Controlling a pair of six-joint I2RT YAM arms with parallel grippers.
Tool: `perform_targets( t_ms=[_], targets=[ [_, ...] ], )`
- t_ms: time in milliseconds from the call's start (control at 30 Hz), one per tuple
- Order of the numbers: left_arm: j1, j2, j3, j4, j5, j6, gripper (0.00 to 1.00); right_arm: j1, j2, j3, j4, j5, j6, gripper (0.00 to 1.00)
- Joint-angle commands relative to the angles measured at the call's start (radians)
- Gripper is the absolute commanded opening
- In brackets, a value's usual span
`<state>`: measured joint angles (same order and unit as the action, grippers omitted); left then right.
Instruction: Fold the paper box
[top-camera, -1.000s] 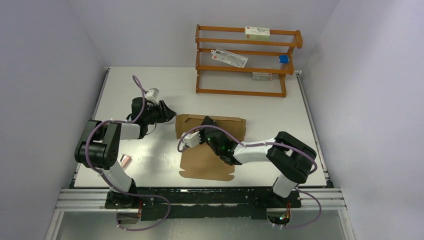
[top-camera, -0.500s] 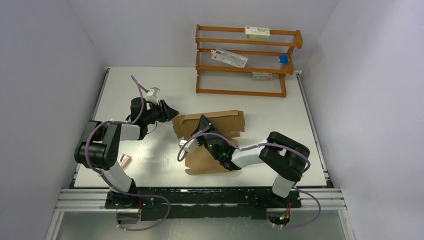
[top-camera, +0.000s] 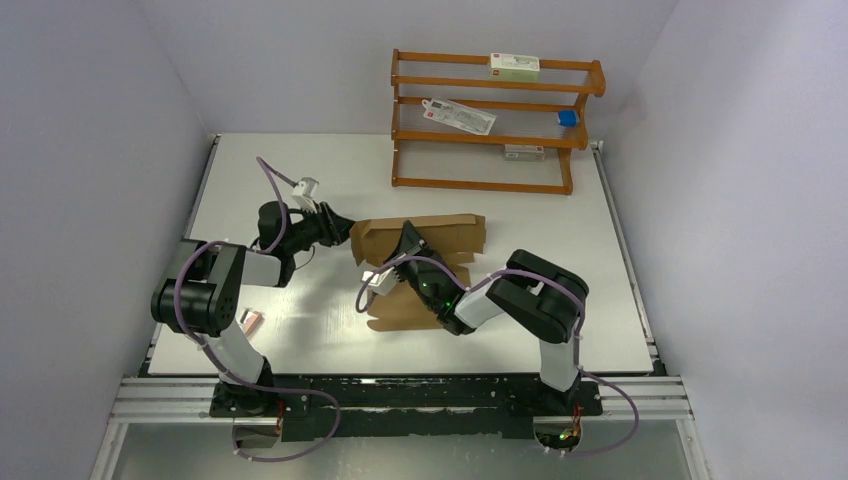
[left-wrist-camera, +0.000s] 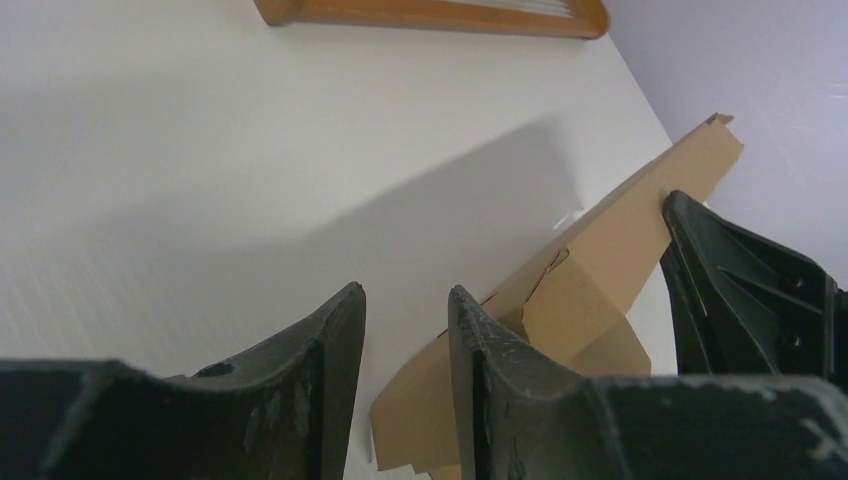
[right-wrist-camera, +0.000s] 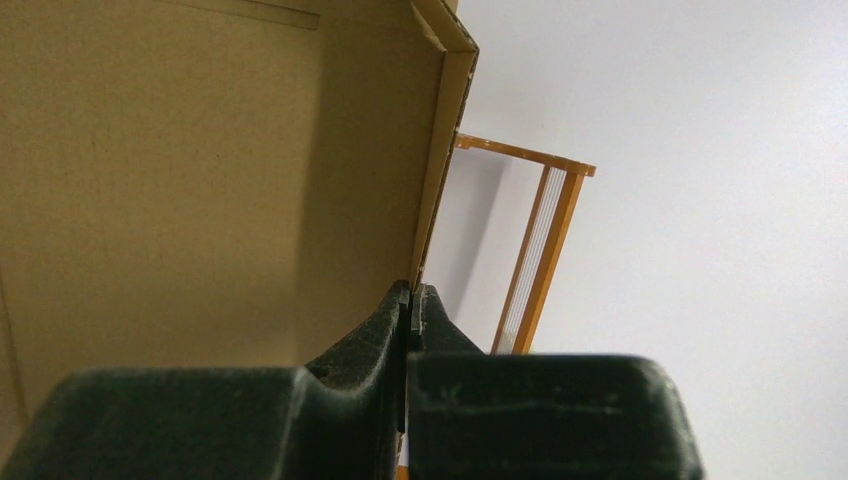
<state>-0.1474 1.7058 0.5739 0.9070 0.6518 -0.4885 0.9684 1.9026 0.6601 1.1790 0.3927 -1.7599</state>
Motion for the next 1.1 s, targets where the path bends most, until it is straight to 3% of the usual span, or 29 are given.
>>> perform_targets(
  t_ms=[0,267,467,767,900,1067],
  targets=[
    [-0.020,-0.013,-0.027,0.039,0.053,0.019,0.41,-0.005,0.036,-0.039,0.217,-0.010,-0.015,0.00],
    [-0.071,-0.174,-0.085,-0.133,-0.003,0.097,0.41,-0.006,0.038,-0.071,0.242,-0.003,-0.010,0.00],
    [-0.102,-0.306,-0.187,-0.136,-0.091,0.086,0.42,0.000,0.039,-0.079,0.255,0.005,-0.019,0.00],
    [-0.144,-0.358,-0.255,-0.114,-0.084,0.024,0.41,0.003,0.006,-0.092,0.233,0.014,-0.006,0.00],
    [-0.144,-0.382,-0.264,-0.180,-0.100,0.007,0.42,0.003,-0.009,-0.099,0.221,0.009,0.012,0.00],
    [-0.144,-0.413,-0.272,-0.206,-0.113,-0.037,0.48,0.002,-0.022,-0.094,0.191,0.004,0.040,0.00]
  ],
)
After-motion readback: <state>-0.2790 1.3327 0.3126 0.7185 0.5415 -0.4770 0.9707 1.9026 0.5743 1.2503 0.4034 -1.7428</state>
